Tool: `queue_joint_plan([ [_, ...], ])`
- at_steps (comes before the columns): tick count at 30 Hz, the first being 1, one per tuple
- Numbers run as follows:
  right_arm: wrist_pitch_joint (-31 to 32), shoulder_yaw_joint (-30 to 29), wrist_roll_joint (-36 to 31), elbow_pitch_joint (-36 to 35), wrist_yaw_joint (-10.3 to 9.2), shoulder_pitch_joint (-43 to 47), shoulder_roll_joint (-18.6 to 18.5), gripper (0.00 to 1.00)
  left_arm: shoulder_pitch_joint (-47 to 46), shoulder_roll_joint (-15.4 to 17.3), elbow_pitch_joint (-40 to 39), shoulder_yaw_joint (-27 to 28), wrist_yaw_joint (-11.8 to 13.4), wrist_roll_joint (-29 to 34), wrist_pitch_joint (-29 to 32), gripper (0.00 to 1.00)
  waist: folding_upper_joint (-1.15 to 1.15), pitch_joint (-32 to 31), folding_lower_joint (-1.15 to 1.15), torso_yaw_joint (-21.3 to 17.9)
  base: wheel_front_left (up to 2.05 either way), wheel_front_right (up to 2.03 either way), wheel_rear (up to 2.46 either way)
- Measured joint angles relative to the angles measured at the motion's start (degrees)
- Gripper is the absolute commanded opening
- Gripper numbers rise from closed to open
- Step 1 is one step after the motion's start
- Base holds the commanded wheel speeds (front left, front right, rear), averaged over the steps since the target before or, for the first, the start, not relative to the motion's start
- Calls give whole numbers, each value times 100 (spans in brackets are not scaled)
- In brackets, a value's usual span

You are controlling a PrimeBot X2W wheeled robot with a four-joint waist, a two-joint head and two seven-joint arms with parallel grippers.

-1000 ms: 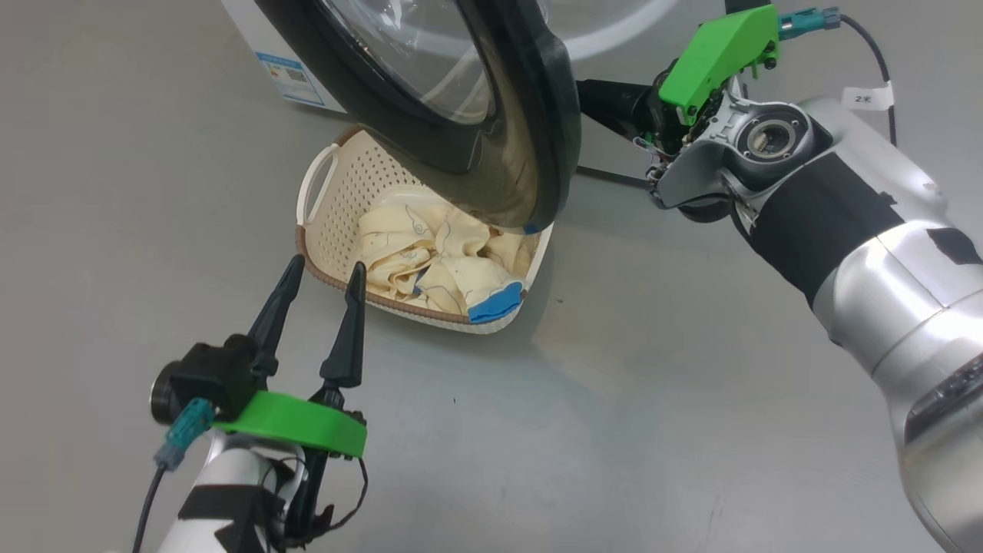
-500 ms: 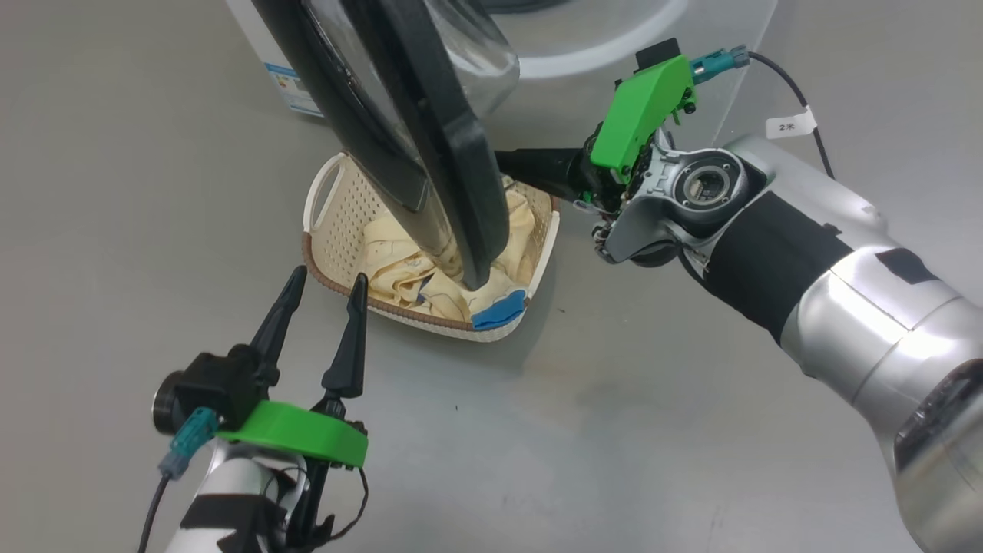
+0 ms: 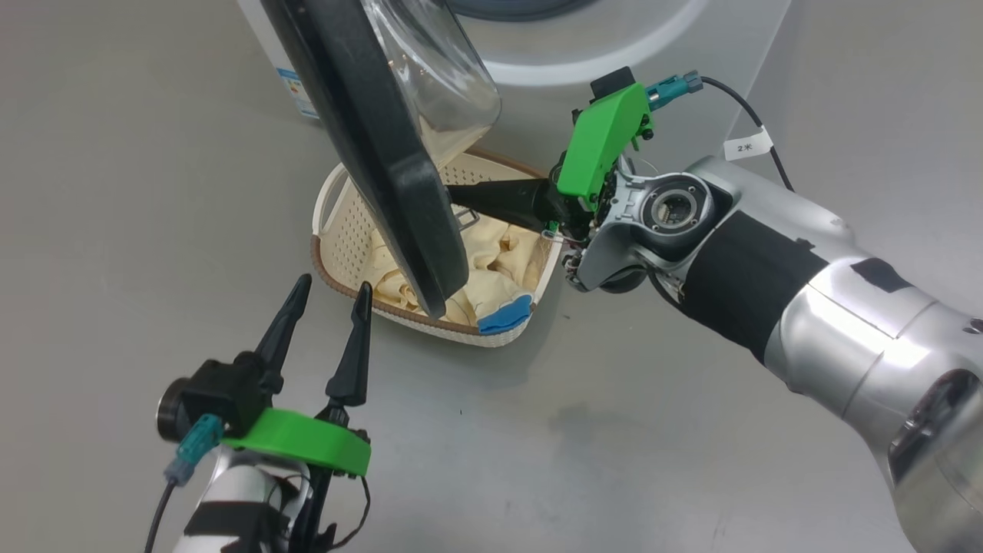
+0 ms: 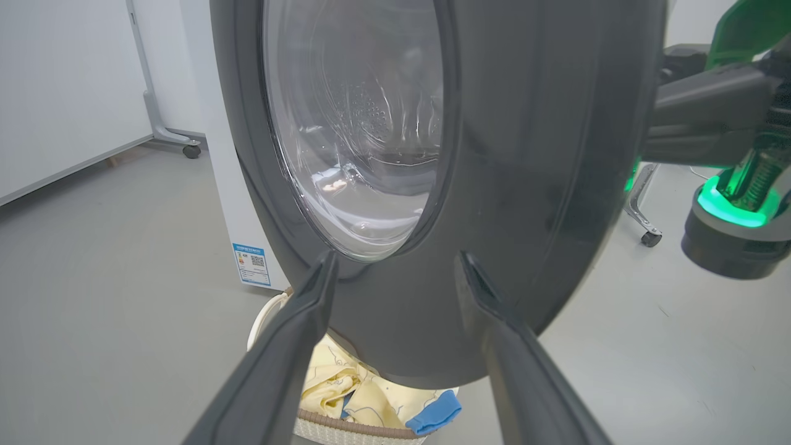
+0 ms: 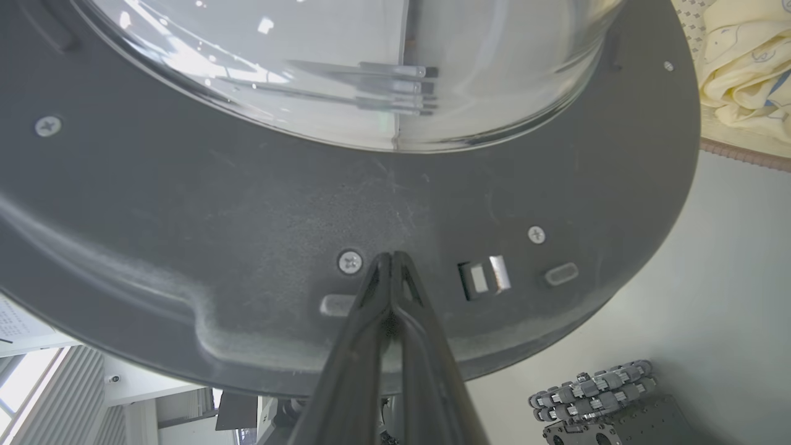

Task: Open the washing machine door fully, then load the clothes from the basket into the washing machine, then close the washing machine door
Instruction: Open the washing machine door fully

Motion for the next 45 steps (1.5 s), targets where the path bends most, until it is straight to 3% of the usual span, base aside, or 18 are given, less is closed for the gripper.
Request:
queue_joint_plan([
  [17, -232, 71, 22, -168, 0, 15, 36, 0, 81, 19, 8, -9, 0, 54, 0, 100, 0, -148, 1, -80, 0, 0, 0],
  [23, -932, 49, -501, -97, 0, 200, 62, 0, 360, 57, 18, 96, 0, 129, 0, 100, 0, -426, 0, -292, 0, 0, 0],
  [25, -1360, 51, -1102, -235, 0, 329, -63, 0, 454, 63, 22, 144, 0, 154, 0, 100, 0, -551, 0, -375, 0, 0, 0],
  [28, -2165, 62, -2585, -539, 0, 532, -469, 0, 611, 65, 23, 233, 0, 212, 0, 100, 0, -761, 0, -501, 0, 0, 0],
  [33, -3699, 69, -4154, -891, 0, 1220, -1132, 0, 938, 81, 3, 528, 1, 307, 0, 100, 0, -1028, 0, -802, 0, 0, 0],
  [36, -4005, 45, -5033, -879, 0, 1495, -1400, 0, 1079, 104, -35, 688, 2, 332, 0, 100, 0, -1140, 0, -1012, 0, 0, 0],
  [38, -4032, -323, -5494, -875, 0, 1689, -1470, 0, 1137, 127, -93, 788, 5, 355, 0, 100, 0, -1197, 0, -1151, 0, 0, 0],
  [45, -4060, -2387, -8049, -1218, 0, 2711, -1528, 0, 1258, 190, -260, 1116, 8, 393, 0, 100, 0, -1285, 0, -1604, 0, 0, 0],
])
